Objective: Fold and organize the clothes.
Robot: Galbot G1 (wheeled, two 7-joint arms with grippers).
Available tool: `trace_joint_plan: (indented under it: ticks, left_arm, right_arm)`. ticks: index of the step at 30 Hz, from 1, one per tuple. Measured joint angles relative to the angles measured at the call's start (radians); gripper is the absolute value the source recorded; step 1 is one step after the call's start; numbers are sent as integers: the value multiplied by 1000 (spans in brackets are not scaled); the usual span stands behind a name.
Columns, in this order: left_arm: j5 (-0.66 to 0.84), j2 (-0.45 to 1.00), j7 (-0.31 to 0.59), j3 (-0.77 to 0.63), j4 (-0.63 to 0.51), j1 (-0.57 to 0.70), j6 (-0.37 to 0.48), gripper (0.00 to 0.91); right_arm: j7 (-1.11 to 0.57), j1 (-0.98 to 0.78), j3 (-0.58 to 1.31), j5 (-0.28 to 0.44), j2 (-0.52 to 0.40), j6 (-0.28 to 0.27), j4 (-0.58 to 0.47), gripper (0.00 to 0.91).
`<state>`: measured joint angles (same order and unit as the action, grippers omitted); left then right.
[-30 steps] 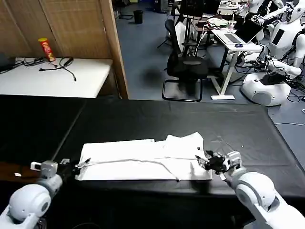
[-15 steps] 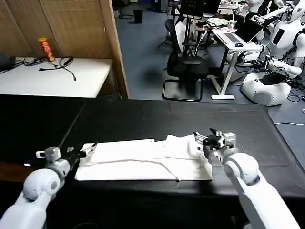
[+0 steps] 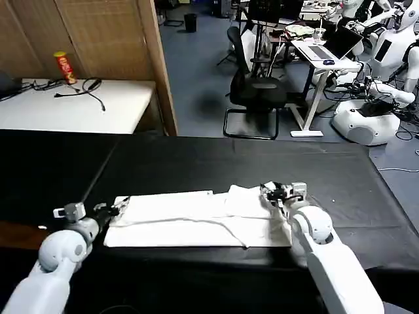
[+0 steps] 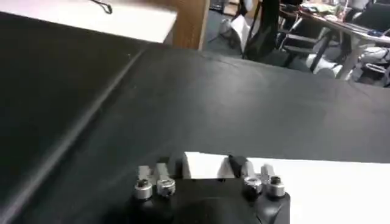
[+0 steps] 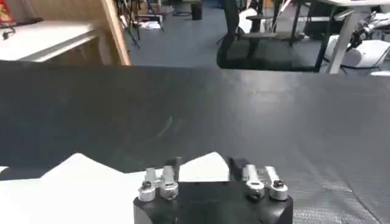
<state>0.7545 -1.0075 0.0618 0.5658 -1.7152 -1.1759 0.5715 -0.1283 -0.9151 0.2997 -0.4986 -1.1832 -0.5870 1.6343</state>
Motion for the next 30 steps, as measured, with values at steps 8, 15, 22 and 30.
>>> trace_joint_plan:
  ticks: [8, 15, 22, 30]
  left_arm:
    - [-115, -15, -33, -56, 53, 55, -79, 0]
    - [-167, -16, -62, -160, 131, 174, -102, 878]
    - [-172, -6, -58, -165, 119, 184, -105, 878]
    - [-139, 23, -32, -101, 54, 114, -107, 878]
  right_arm:
    - [-32, -38, 51, 139, -57, 29, 22, 0]
    - [-18, -72, 101, 134, -95, 8, 47, 878]
    - [43, -102, 129, 105, -61, 37, 97, 878]
    - [46, -146, 164, 53, 15, 43, 191, 878]
